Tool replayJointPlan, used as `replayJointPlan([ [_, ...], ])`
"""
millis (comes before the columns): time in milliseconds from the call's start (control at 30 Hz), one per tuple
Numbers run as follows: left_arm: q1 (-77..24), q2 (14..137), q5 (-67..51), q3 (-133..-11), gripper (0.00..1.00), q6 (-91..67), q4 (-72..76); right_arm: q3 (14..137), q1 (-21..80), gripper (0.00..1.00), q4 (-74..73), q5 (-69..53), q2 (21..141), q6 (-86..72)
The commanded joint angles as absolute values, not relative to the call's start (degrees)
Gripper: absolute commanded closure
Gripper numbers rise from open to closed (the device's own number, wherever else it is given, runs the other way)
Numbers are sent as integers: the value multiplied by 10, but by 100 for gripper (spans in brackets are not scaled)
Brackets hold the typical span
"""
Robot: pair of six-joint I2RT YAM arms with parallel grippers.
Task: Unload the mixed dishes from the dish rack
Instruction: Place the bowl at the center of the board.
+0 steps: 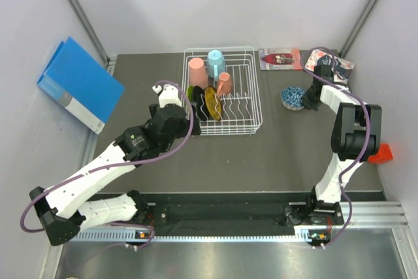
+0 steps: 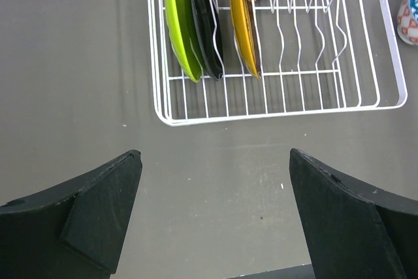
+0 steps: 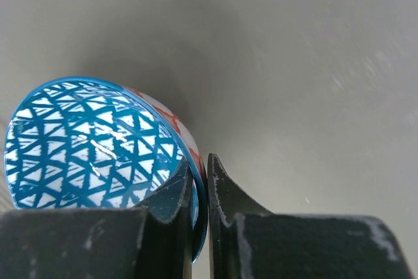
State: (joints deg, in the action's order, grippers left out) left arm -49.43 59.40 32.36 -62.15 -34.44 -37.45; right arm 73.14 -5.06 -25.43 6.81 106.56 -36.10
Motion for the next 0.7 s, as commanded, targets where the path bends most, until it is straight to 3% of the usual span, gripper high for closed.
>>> replayJointPlan([
  [0,-496,592,314,-610,1,-343,-342,780,-54,97,-205,54,1091,-340],
  [67,-496,592,314,-606,1,-344,-341,786,-54,82,-204,48,1100,-330],
  [100,-495,593,314,-604,1,-343,-340,786,-54,67,-203,47,1108,-327],
  [200,-495,592,312,-603,1,-343,-337,773,-54,50,-198,36,1107,-330],
  [367,-495,593,312,-601,1,-344,-338,730,-54,40,-179,15,1071,-362],
  [667,-496,584,342,-606,1,-327,-342,665,-26,27,-209,-12,891,-393],
])
